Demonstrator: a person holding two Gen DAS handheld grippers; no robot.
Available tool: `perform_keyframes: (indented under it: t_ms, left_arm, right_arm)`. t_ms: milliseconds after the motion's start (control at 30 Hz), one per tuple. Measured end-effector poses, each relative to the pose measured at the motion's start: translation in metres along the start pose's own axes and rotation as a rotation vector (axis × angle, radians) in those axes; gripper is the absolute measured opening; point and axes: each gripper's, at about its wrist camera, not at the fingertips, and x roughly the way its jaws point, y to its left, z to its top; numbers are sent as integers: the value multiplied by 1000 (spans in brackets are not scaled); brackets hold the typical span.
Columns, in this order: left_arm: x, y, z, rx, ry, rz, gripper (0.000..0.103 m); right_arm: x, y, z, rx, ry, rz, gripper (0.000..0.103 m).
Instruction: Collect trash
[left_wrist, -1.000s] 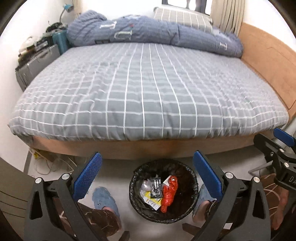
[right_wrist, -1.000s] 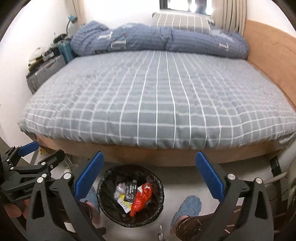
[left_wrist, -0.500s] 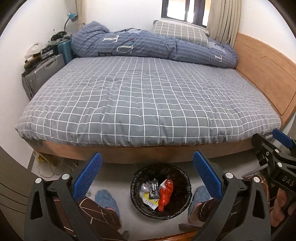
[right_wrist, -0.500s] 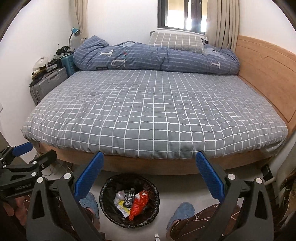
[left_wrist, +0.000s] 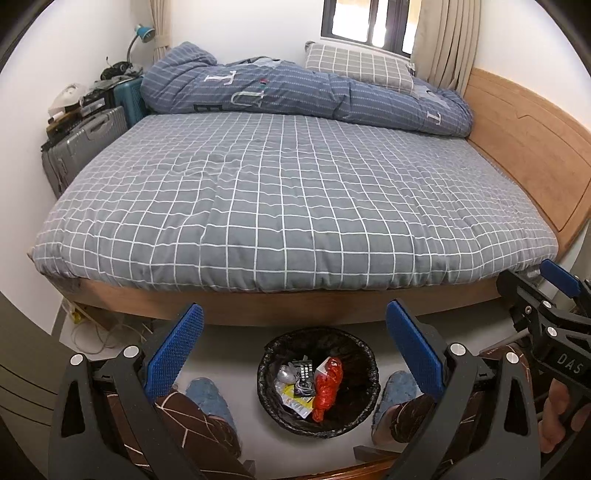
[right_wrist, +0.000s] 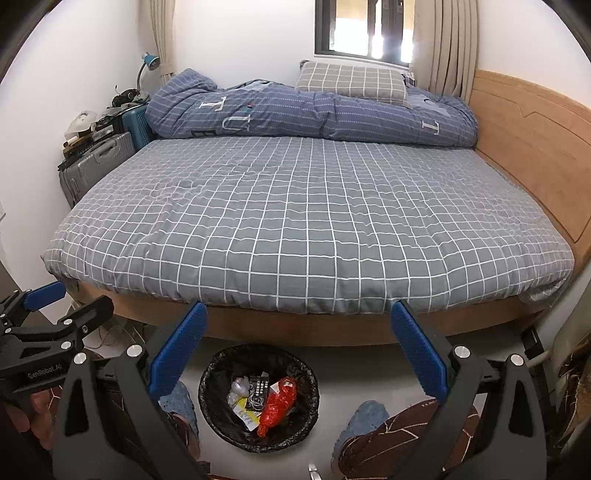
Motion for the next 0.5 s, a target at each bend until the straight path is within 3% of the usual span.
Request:
perform_keyframes:
  t_ms: [500]
  left_arm:
    - [1, 1, -1, -2, 3, -10, 97]
  right_arm:
    - [4, 1, -3, -1, 7, -6, 95]
